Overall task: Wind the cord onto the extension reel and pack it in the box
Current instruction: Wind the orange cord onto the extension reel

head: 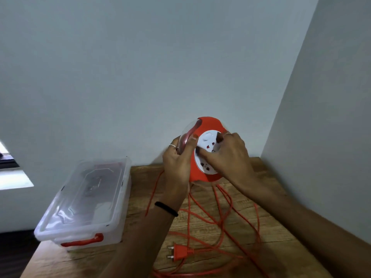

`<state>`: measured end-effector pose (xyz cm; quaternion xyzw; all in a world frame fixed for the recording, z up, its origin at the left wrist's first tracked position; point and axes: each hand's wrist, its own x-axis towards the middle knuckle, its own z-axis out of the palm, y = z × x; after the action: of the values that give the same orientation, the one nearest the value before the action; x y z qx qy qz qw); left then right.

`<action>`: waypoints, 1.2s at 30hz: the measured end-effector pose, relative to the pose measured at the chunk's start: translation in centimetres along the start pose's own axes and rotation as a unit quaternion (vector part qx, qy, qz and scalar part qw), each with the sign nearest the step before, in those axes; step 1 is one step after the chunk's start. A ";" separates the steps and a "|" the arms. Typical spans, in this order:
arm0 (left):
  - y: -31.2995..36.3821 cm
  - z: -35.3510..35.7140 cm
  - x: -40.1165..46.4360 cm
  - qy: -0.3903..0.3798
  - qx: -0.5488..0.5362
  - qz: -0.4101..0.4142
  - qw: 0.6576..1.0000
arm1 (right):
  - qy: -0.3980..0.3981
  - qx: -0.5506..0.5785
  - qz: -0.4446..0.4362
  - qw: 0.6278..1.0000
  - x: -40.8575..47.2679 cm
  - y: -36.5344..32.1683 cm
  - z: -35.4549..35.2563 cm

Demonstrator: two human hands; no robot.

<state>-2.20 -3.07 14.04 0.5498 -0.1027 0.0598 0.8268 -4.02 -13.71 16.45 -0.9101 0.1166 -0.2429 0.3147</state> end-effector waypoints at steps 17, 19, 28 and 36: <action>-0.6 -0.4 0.9 0.027 -0.030 -0.061 0.997 | -0.036 -0.295 -0.407 0.864 0.6 3.9 -2.8; -0.5 -0.2 0.7 0.021 -0.035 -0.061 0.997 | -0.030 -0.326 -0.430 0.841 0.4 3.6 -2.4; -0.3 0.6 0.5 0.020 -0.045 -0.039 0.998 | 0.076 -0.310 -0.309 0.896 -0.2 2.2 -0.1; -0.1 0.4 1.1 0.042 -0.012 -0.024 0.999 | -0.034 -0.203 -0.329 0.921 1.3 2.1 -0.1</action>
<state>-1.20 -3.46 14.36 0.5393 -0.0550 0.0617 0.8380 -3.15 -15.90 15.66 -0.9492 -0.1538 -0.2728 0.0292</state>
